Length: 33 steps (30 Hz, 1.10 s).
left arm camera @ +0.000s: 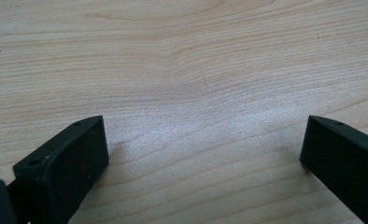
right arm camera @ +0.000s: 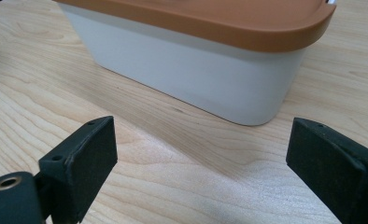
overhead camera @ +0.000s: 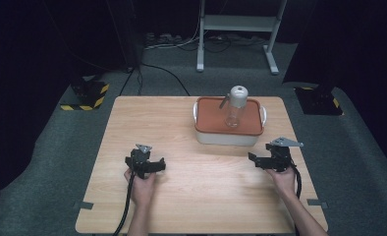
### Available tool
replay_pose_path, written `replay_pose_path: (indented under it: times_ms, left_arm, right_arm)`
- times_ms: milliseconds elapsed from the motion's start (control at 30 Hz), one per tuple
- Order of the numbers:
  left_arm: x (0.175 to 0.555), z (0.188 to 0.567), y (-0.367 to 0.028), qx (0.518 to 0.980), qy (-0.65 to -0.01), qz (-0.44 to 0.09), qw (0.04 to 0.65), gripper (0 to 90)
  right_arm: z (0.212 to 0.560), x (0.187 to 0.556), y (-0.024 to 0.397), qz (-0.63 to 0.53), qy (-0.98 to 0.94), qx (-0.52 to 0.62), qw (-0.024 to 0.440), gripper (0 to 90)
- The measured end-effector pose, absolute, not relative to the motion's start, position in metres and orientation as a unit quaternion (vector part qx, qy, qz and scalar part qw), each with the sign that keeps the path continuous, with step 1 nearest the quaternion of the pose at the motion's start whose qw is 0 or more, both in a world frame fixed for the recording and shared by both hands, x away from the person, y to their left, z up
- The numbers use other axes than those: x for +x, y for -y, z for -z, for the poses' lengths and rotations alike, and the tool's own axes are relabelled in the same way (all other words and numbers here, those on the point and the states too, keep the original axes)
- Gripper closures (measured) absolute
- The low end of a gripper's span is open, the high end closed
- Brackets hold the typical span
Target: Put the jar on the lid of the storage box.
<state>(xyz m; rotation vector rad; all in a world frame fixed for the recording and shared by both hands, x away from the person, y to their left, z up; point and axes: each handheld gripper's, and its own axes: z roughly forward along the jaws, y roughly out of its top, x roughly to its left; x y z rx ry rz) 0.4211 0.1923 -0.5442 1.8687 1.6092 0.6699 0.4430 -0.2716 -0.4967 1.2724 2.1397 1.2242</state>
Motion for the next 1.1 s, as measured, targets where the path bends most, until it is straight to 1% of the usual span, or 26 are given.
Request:
replay_pose_path:
  times_ms: [1100]
  left_arm:
    - [0.421,0.544,-0.192,0.7,-0.603,-0.251,0.289,0.9]
  right_arm:
    - [0.51,0.451,0.263,-0.424,-0.758,0.46,0.181,8.8]
